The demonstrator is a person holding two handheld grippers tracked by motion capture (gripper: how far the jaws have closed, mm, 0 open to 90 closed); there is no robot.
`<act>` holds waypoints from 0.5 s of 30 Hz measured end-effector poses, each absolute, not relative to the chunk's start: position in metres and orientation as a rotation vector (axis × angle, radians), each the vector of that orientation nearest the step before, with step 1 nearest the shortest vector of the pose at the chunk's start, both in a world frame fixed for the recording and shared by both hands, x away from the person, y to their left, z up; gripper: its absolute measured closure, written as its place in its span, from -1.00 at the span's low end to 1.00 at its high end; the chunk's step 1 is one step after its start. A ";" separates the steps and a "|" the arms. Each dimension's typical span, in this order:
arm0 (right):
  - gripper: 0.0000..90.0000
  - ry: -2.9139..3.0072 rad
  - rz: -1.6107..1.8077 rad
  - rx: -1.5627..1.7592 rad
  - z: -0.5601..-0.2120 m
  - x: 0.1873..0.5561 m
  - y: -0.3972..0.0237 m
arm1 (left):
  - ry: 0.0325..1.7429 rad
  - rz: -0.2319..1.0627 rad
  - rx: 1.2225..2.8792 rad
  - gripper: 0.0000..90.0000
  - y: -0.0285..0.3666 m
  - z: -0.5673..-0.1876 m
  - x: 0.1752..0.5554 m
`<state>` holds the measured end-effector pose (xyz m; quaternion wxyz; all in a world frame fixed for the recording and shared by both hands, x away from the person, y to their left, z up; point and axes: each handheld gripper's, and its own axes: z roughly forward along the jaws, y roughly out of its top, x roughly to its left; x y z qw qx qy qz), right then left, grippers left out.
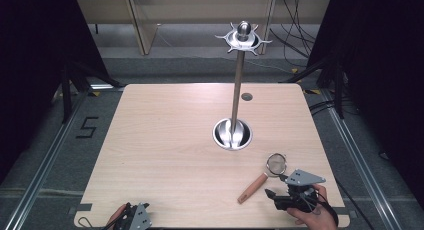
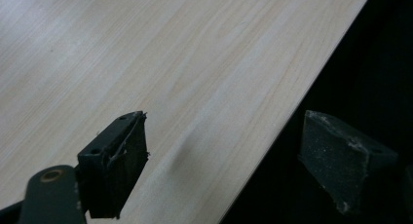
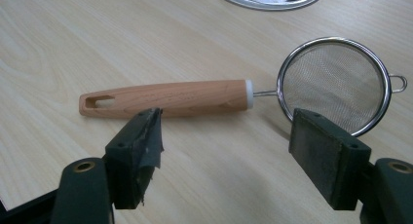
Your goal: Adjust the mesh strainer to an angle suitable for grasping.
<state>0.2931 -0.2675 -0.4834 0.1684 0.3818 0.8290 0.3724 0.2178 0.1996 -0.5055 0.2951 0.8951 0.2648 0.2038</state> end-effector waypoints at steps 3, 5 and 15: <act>-0.36 2.351 1.080 1.075 -0.484 0.294 -0.268 | 0.705 0.544 2.382 -0.62 0.200 -0.506 0.217; -0.36 2.356 1.101 1.081 -0.485 0.294 -0.268 | 0.699 0.532 2.381 -0.62 0.200 -0.505 0.218; -0.38 2.391 1.193 1.051 -0.483 0.296 -0.263 | 0.700 0.532 2.385 -0.62 0.200 -0.505 0.218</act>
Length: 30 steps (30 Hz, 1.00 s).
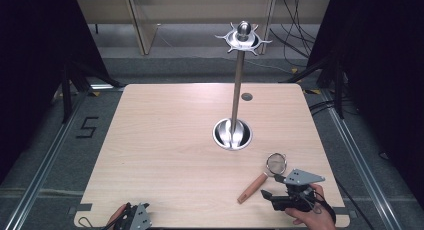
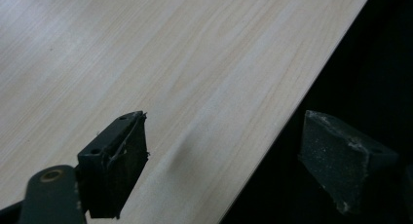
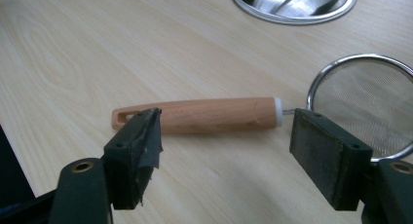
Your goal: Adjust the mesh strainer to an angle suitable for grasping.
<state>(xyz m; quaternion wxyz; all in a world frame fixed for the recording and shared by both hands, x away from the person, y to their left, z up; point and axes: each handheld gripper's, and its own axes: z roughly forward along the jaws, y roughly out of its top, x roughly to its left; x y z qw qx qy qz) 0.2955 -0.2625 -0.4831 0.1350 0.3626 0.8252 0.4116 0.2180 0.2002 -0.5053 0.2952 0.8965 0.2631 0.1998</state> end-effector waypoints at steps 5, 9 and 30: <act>-0.38 2.402 1.189 0.992 -0.481 0.296 -0.256 | 0.702 0.535 2.388 -0.62 0.200 -0.506 0.219; -0.40 2.435 1.169 0.907 -0.477 0.297 -0.251 | 0.703 0.529 2.384 -0.62 0.200 -0.506 0.218; -0.54 2.650 1.036 0.521 -0.484 0.318 -0.233 | 0.713 0.532 2.390 -0.62 0.201 -0.506 0.219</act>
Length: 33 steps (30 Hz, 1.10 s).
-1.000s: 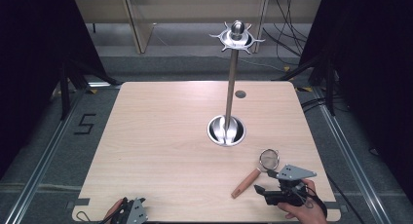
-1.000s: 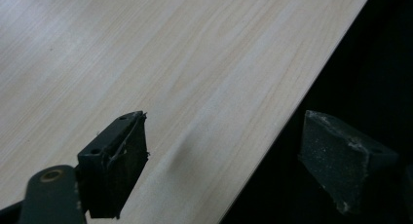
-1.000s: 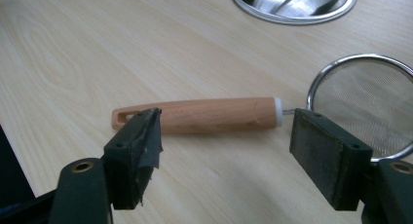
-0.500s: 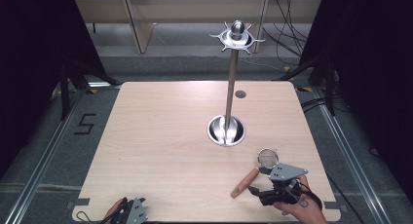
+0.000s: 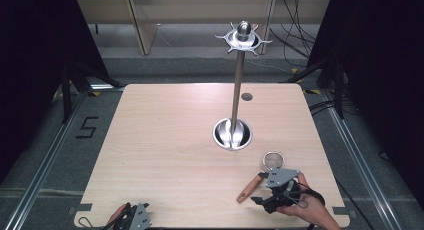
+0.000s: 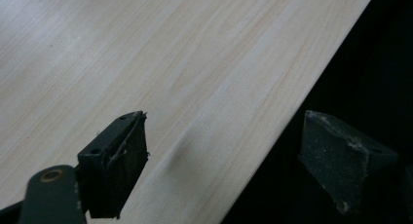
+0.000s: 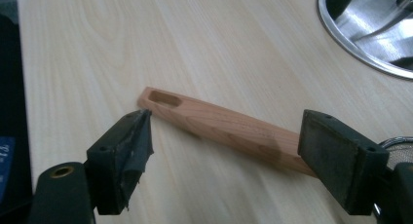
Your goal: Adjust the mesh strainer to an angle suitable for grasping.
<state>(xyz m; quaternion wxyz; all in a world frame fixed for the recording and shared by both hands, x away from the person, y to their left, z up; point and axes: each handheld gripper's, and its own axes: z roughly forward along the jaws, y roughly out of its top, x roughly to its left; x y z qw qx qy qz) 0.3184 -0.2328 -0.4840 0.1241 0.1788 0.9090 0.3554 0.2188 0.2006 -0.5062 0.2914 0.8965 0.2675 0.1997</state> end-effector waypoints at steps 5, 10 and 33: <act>-0.54 2.649 0.974 0.509 -0.487 0.323 -0.228 | 0.712 0.531 2.384 -0.62 0.201 -0.507 0.219; -0.48 2.680 0.904 0.475 -0.487 0.328 -0.219 | 0.709 0.527 2.386 -0.62 0.201 -0.507 0.219; -0.26 2.766 0.719 0.354 -0.494 0.349 -0.210 | 0.709 0.521 2.382 -0.62 0.201 -0.506 0.218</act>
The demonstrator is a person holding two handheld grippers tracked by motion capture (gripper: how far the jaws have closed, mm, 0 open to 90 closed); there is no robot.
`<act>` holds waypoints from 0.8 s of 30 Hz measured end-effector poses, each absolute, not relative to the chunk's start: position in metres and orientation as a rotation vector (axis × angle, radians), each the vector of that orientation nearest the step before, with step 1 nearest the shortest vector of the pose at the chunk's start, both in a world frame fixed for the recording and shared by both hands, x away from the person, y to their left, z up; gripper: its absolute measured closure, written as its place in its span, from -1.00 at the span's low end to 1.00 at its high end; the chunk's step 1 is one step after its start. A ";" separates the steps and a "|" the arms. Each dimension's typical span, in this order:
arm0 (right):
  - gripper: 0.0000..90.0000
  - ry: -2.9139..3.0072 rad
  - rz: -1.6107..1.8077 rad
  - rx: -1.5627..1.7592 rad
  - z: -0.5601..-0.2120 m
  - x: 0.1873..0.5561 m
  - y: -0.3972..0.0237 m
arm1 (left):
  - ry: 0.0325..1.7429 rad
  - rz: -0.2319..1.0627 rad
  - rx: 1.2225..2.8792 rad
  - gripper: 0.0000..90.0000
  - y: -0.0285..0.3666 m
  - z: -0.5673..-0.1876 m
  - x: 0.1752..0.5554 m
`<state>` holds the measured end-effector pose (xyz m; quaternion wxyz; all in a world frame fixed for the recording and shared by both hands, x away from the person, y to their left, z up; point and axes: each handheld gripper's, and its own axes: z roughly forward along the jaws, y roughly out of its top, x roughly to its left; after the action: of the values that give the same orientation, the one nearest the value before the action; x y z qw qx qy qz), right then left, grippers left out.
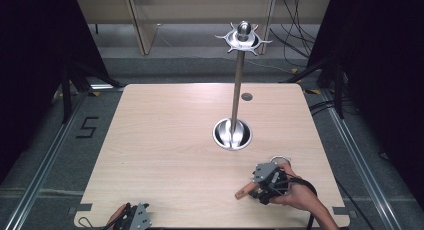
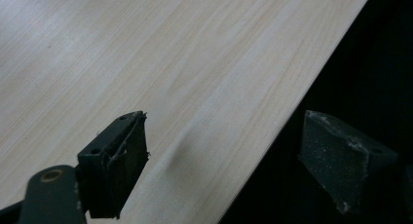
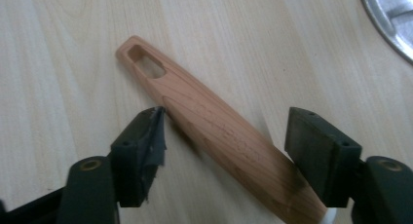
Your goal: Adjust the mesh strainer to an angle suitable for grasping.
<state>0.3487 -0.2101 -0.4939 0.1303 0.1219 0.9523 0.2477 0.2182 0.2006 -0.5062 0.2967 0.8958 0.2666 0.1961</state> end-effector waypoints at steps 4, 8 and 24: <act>-0.19 2.775 0.702 0.370 -0.493 0.350 -0.209 | 0.706 0.516 2.389 -0.62 0.201 -0.506 0.219; -0.06 2.816 0.673 0.355 -0.490 0.353 -0.205 | 0.707 0.517 2.387 -0.62 0.201 -0.506 0.219; 0.31 2.919 0.521 0.452 -0.482 0.366 -0.190 | 0.705 0.517 2.390 -0.62 0.201 -0.506 0.219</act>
<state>0.3656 -0.1897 -0.4824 0.0708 0.1504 0.9707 0.1734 0.2186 0.2009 -0.5063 0.2938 0.8977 0.2648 0.1941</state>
